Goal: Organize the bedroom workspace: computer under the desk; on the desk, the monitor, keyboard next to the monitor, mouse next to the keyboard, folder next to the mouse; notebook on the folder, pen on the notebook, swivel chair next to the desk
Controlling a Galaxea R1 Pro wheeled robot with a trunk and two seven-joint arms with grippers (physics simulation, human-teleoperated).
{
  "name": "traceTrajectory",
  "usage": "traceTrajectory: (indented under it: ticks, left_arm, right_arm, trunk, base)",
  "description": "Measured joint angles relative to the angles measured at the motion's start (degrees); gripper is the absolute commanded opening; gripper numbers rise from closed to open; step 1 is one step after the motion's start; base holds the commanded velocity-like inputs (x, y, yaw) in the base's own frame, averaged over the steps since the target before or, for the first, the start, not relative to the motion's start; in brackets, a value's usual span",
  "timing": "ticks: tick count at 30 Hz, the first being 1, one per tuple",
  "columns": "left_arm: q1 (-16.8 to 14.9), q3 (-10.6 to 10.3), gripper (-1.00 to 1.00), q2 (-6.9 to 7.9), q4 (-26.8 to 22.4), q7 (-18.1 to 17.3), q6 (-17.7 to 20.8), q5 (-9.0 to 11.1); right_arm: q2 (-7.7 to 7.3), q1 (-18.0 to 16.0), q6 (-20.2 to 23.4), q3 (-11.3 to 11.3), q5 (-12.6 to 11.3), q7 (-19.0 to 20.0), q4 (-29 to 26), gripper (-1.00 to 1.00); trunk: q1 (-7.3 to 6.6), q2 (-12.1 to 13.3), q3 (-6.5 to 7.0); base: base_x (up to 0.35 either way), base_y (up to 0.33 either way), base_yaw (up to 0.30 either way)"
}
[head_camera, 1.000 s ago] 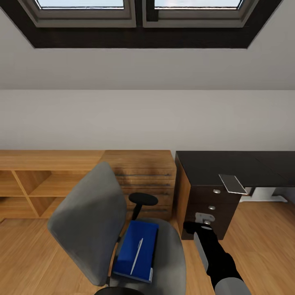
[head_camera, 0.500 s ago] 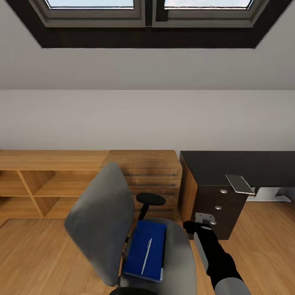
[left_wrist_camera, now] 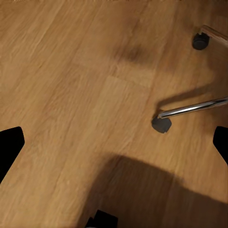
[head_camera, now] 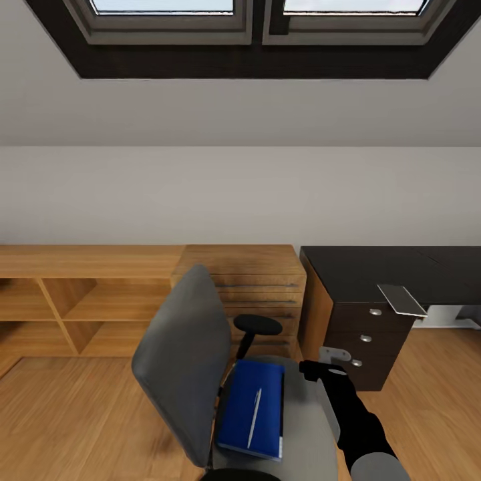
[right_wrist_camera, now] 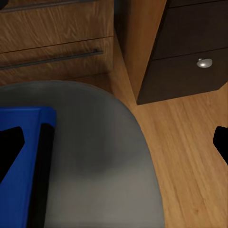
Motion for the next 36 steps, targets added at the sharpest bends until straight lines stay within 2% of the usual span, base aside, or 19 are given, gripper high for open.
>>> traceTrajectory:
  ticks: [9,15,31,34,36]
  left_arm:
    - [0.0,0.1,1.00,0.08,-0.3,0.0,0.0,-0.1]
    - [0.0,0.0,1.00,0.08,-0.3,0.0,0.0,-0.1]
    - [0.0,0.1,1.00,0.28,-0.3,0.3,0.1,-0.1]
    - [0.0,0.1,1.00,0.41,-0.3,0.3,0.1,-0.1]
    - [0.0,0.1,1.00,0.52,-0.3,0.4,0.1,-0.1]
  right_arm:
    - [-0.05,0.0,0.0,0.1,0.0,0.0,0.0,1.00]
    - [-0.06,0.0,0.0,0.2,0.1,-0.1,0.0,1.00]
    - [0.35,0.0,0.7,0.9,0.1,-0.2,0.0,1.00]
    - [0.53,-0.1,2.4,1.9,0.1,-0.4,0.3,1.00]
    - [0.64,-0.6,6.5,2.3,0.1,-0.4,1.0,1.00]
  trunk:
    - [0.00,0.0,0.00]
    - [1.31,-2.4,-1.07]
    - [1.32,-2.4,-1.08]
    - [1.32,-2.4,-1.08]
    - [1.32,-2.4,-1.08]
  base:
    - [0.000,0.003,0.000]
    - [0.000,0.000,0.000]
    - [0.000,0.000,0.000]
    - [0.000,0.000,0.000]
    - [0.000,0.000,0.000]
